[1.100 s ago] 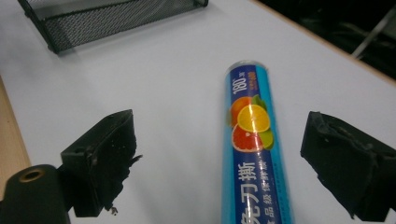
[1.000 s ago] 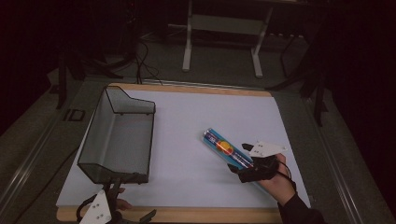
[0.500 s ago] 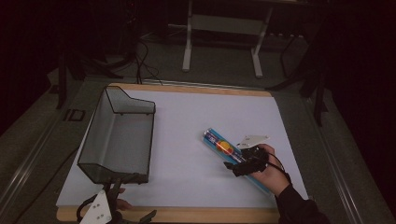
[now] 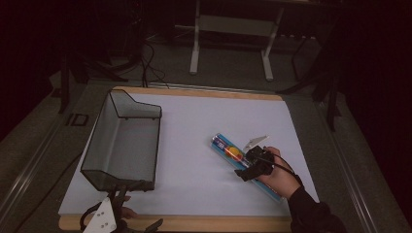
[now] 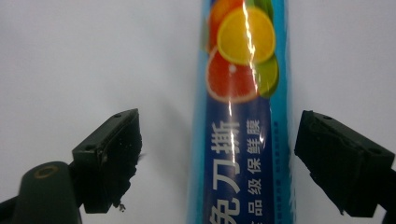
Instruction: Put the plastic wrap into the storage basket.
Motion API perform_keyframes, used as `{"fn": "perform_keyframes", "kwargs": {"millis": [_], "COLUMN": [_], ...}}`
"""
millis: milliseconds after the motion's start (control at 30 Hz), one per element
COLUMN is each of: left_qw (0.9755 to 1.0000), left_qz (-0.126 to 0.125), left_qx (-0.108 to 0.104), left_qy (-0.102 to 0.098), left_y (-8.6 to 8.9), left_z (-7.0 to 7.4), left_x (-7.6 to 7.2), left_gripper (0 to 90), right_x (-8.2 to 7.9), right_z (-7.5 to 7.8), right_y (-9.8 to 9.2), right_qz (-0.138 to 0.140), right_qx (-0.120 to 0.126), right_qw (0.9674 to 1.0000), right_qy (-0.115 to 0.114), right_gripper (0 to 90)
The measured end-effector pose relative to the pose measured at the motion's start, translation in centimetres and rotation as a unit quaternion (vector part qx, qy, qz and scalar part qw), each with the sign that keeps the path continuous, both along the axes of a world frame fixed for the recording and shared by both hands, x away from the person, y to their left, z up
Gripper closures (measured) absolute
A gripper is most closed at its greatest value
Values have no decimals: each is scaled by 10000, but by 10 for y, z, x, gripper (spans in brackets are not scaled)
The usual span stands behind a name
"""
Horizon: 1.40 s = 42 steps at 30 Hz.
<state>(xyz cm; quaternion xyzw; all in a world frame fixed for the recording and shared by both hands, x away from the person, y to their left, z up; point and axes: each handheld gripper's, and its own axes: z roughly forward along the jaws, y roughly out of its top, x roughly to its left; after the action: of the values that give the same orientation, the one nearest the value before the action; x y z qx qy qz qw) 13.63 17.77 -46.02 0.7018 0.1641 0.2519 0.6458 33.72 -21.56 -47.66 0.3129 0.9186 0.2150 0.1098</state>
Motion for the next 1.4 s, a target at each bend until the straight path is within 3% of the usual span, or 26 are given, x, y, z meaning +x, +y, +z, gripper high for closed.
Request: {"fn": "perform_keyframes", "kwargs": {"millis": [133, 200, 267, 367, 500, 733, 867, 1067, 1200, 1300, 1400], "left_qw": [10000, 10000, 10000, 10000, 10000, 10000, 10000, 10000, 10000, 10000, 10000], "left_qz": [-3, -6, -6, -8, -15, -26, -28, -30, -29, -30, -26], "left_qx": [-14, -12, -9, -10, -6, 3, -3, 3, -1, 15, 32], "left_qy": [0, -7, -10, -3, -8, -18, -14, -17, -20, -17, -17], "left_y": [0, 0, 0, 0, 0, 0, 0, 0, 0, 0, -1], "left_z": [0, 0, 0, 0, 0, 0, 0, 0, 0, 0, 0], "left_x": [0, 0, 0, 0, 0, 0, 0, -1, -1, -1, -1], "left_gripper": [6, 6, 6, 6, 6, 6, 6, 6, 6, 6, 6], "right_x": [6, 7, 12, 16, 22, 33, 37, 41, 42, 44, 45], "right_z": [-4, -5, -10, -12, -11, -11, -12, -19, -21, -22, -23], "right_y": [3, 3, 4, 5, 7, 13, 16, 19, 19, 20, 20], "right_qz": [-193, -206, -265, -276, -280, -374, -385, -380, -400, -423, -442], "right_qx": [-427, -523, -771, -990, -1299, -1744, -1717, -1832, -1746, -1581, -1548], "right_qw": [9984, 9976, 9939, 9904, 9821, 9694, 9697, 9657, 9670, 9709, 9714], "right_qy": [317, 395, 744, 924, 1333, 1686, 1696, 1800, 1809, 1748, 1747], "right_gripper": [143, 144, 149, 169, 212, 234, 240, 261, 270, 285, 284]}}
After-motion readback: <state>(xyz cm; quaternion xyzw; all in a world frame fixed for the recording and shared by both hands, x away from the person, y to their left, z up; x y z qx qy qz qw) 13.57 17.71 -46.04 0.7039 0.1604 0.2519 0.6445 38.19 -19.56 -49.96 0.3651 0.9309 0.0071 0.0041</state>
